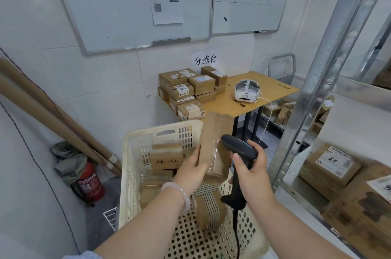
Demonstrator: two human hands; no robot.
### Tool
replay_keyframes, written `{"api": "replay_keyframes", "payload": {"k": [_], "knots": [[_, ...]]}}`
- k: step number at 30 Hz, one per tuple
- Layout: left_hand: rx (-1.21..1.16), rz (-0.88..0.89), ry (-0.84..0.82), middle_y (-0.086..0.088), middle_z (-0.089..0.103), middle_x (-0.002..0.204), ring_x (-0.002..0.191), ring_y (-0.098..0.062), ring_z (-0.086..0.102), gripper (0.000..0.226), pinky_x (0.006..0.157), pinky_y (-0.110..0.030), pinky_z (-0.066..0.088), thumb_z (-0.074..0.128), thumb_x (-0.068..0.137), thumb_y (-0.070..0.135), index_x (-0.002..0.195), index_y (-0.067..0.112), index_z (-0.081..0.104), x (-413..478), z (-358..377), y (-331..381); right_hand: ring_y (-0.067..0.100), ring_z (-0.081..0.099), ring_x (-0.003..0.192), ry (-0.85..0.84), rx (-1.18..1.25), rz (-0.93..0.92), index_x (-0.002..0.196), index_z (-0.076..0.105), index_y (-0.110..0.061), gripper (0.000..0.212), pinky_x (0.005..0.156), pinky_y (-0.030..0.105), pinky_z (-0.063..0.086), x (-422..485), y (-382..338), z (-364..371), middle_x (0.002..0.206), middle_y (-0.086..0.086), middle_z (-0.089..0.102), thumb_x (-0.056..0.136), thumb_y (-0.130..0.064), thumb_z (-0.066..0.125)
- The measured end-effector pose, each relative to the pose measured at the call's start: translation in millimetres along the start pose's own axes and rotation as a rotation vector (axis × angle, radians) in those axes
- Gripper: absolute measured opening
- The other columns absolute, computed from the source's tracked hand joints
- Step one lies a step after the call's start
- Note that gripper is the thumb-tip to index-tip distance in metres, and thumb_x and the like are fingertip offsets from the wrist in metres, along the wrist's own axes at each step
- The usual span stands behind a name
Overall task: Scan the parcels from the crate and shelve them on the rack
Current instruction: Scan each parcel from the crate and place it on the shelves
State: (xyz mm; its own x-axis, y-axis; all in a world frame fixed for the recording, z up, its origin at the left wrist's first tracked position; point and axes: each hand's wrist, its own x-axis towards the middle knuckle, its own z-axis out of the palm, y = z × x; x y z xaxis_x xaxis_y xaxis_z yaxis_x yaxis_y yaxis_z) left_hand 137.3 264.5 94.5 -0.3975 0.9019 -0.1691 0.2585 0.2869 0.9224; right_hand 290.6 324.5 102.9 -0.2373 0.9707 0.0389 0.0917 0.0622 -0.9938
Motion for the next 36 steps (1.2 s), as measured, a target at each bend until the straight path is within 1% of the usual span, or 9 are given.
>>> {"api": "replay_keyframes", "payload": {"k": [5,9,15,20,24,28,32,34,36], "knots": [[0.068,0.042,0.099,0.005,0.029,0.153,0.136,-0.015,0.036,0.081,0.114,-0.045,0.036,0.056,0.094,0.051,0.154,0.053,0.001,0.7,5.2,0.4,0.024,0.066,0.101,-0.079,0.01,-0.042,0.108,0.038,-0.072,0.049,0.09,0.05,0.054,-3.0,-2.7,3.6,0.117,-0.013,0.061,0.094,-0.032,0.063],[0.037,0.016,0.132,0.006,0.026,0.151,0.138,-0.018,0.034,0.117,0.112,-0.045,0.038,0.077,0.061,0.071,0.153,0.054,0.008,-2.8,9.5,4.4,-0.008,0.061,0.098,-0.136,0.032,-0.081,0.111,0.039,-0.07,0.049,0.079,0.018,0.05,-2.1,-5.7,4.1,0.119,-0.025,0.056,0.095,-0.029,0.062],[-0.291,-0.006,0.167,0.013,0.046,0.146,0.13,-0.015,0.049,0.099,0.108,-0.046,0.044,0.08,0.059,0.055,0.145,0.058,0.032,-1.0,8.4,-0.8,-0.01,0.06,0.096,-0.124,-0.018,-0.055,0.11,0.036,-0.07,0.047,0.076,0.017,0.047,2.6,-9.3,-5.2,0.117,-0.025,0.056,0.095,-0.032,0.061],[-0.486,-0.047,0.104,0.013,0.062,0.133,0.12,-0.016,0.06,0.066,0.106,-0.047,0.046,0.08,0.059,0.053,0.111,0.077,0.049,6.3,7.6,-8.9,0.021,0.068,0.094,0.036,-0.029,0.017,0.128,0.034,-0.055,0.05,0.077,0.048,0.06,11.2,-2.4,-20.9,0.113,-0.015,0.057,0.095,-0.03,0.062],[-0.551,-0.051,0.08,0.014,0.069,0.122,0.117,-0.017,0.062,0.058,0.108,-0.05,0.043,0.077,0.059,0.055,0.108,0.074,0.052,11.9,14.8,-15.3,0.018,0.068,0.086,0.103,-0.063,0.017,0.13,0.034,-0.054,0.05,0.067,0.042,0.062,10.6,-2.3,-27.1,0.111,-0.017,0.057,0.095,-0.032,0.062],[-0.445,-0.019,0.027,0.023,0.069,0.115,0.107,-0.006,0.065,0.051,0.098,-0.034,0.049,0.071,0.075,0.048,0.112,0.075,0.047,13.1,21.4,-7.9,0.02,0.067,0.091,0.12,-0.082,-0.002,0.13,0.036,-0.053,0.049,0.068,0.042,0.061,4.3,0.5,-36.1,0.119,-0.009,0.058,0.095,-0.03,0.062],[-0.233,0.107,-0.078,0.048,0.042,0.109,0.092,0.027,0.05,0.072,0.067,-0.003,0.045,0.058,0.099,0.031,0.144,0.066,0.014,16.3,25.0,-4.2,0.016,0.064,0.102,0.174,-0.104,-0.061,0.106,0.033,-0.073,0.055,0.083,0.039,0.056,-11.3,-1.6,-44.8,0.124,-0.007,0.057,0.095,-0.029,0.063],[-0.12,0.179,-0.157,0.045,0.041,0.122,0.098,0.031,0.047,0.073,0.077,-0.001,0.043,0.055,0.101,0.029,0.14,0.07,0.01,14.4,24.9,0.9,-0.002,0.057,0.102,0.213,-0.095,-0.076,0.101,0.033,-0.077,0.059,0.08,0.022,0.049,-21.3,-5.0,-49.0,0.121,-0.016,0.055,0.094,-0.027,0.064],[-0.002,0.249,-0.231,0.028,0.041,0.144,0.119,0.016,0.045,0.075,0.104,-0.019,0.04,0.052,0.102,0.03,0.143,0.069,0.003,11.3,25.9,7.9,-0.005,0.057,0.099,0.252,-0.079,-0.074,0.099,0.032,-0.079,0.061,0.077,0.019,0.047,-29.8,-7.2,-54.2,0.118,-0.023,0.054,0.094,-0.027,0.064]]}}
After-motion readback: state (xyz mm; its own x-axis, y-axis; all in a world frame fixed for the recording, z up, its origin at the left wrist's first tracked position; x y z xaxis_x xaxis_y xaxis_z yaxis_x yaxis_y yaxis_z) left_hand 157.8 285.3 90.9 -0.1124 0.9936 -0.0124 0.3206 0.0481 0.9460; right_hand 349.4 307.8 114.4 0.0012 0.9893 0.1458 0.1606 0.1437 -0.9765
